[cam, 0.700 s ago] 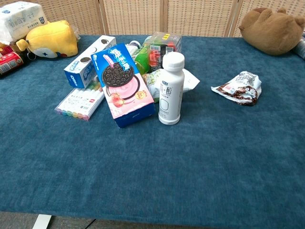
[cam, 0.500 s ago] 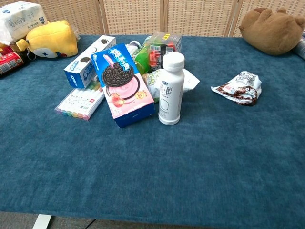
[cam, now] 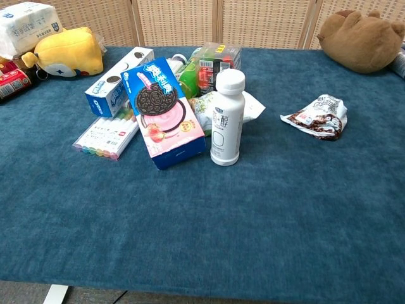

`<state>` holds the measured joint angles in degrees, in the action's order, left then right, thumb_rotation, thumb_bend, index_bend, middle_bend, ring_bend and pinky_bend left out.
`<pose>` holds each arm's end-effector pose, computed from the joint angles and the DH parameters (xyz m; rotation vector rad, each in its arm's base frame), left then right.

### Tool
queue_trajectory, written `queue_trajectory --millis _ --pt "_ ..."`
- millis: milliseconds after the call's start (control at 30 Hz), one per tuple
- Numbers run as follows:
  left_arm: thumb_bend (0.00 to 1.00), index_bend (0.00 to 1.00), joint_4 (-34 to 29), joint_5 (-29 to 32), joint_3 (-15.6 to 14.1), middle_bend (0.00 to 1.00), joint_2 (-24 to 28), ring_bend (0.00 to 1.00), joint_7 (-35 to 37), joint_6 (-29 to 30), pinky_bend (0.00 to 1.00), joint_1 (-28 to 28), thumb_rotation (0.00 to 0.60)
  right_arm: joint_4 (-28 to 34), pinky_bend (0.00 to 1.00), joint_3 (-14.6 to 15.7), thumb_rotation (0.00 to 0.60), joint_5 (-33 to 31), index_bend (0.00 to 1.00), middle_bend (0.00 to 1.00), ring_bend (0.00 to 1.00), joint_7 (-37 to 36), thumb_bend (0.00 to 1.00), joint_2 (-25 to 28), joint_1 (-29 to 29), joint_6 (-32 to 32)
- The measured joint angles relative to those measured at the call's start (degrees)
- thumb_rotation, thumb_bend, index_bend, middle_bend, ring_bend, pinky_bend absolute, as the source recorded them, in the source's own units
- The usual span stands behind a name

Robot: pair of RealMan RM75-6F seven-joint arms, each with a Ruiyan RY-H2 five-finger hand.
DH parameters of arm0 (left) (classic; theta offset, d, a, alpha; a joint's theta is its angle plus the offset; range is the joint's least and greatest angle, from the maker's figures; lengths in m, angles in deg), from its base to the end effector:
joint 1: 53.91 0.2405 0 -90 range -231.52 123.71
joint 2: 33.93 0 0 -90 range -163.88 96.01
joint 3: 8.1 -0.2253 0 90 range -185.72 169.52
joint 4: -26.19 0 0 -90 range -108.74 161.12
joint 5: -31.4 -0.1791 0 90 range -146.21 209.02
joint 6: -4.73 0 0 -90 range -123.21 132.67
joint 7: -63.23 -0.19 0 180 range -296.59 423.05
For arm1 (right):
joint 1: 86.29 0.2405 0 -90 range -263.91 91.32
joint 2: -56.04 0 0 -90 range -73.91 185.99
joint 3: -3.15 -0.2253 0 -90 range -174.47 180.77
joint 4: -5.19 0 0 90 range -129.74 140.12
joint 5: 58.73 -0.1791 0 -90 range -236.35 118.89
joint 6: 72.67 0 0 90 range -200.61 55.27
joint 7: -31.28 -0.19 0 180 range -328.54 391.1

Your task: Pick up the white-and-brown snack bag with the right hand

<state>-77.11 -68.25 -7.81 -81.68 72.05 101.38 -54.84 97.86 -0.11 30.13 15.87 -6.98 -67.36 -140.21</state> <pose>-0.2114 0.1902 0.2399 -1.4581 -0.7999 -1.1297 -0.2250 -0.2776 0.1240 1.6498 -1.1566 1.0521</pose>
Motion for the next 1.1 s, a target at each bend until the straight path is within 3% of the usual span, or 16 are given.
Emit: queue_trajectory --millis 333,667,1100 --pt "0.0 0.19 0.3 1.9 -0.2 0.0 -0.1 0.0 2.7 -4.0 0.0 -1.7 0.6 -1.2 0.0 -5.0 0.6 -10.3 0.0 0.0 0.0 11.9 0.08 -6.6 10.3 12.7" --pt "0.0 0.19 1.2 4.6 0.1 0.0 -0.5 0.0 3.6 -5.8 0.0 -2.4 0.6 -11.5 0.0 -9.2 0.6 -20.4 0.0 0.0 0.0 21.5 0.09 -15.9 19.4 19.9" --pt "0.0 0.19 1.6 5.8 0.3 0.0 -0.6 0.0 3.4 -6.0 0.0 -2.3 0.6 -20.6 0.0 -8.3 0.6 -24.6 0.0 0.0 0.0 24.7 0.1 -20.8 23.5 24.9"
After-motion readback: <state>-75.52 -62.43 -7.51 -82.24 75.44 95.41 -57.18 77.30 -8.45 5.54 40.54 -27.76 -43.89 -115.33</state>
